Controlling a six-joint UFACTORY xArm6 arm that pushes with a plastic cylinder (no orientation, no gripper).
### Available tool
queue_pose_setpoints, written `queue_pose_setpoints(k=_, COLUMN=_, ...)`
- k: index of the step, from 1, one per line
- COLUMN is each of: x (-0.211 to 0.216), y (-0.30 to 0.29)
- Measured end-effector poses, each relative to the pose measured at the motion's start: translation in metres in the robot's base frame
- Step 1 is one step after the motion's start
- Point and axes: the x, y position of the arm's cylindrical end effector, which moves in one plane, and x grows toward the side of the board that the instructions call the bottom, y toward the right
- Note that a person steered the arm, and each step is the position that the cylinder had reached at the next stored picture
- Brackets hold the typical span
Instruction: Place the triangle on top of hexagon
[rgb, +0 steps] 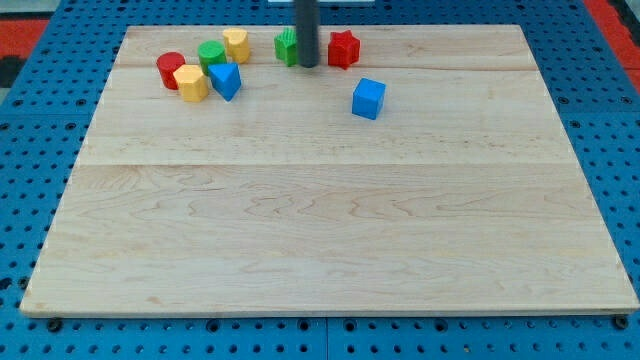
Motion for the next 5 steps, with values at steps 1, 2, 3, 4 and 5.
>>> queue_pose_setpoints(k=1, x=0.033, y=-0.013)
queue_pose_setpoints(k=2, x=0.047, y=-0.064)
queue_pose_setpoints(k=3, x=0.030, y=-0.138)
queue_pose_setpoints(k=4, x=0.035, y=-0.162)
queue_pose_setpoints(k=5, x=0.026, y=-0.154)
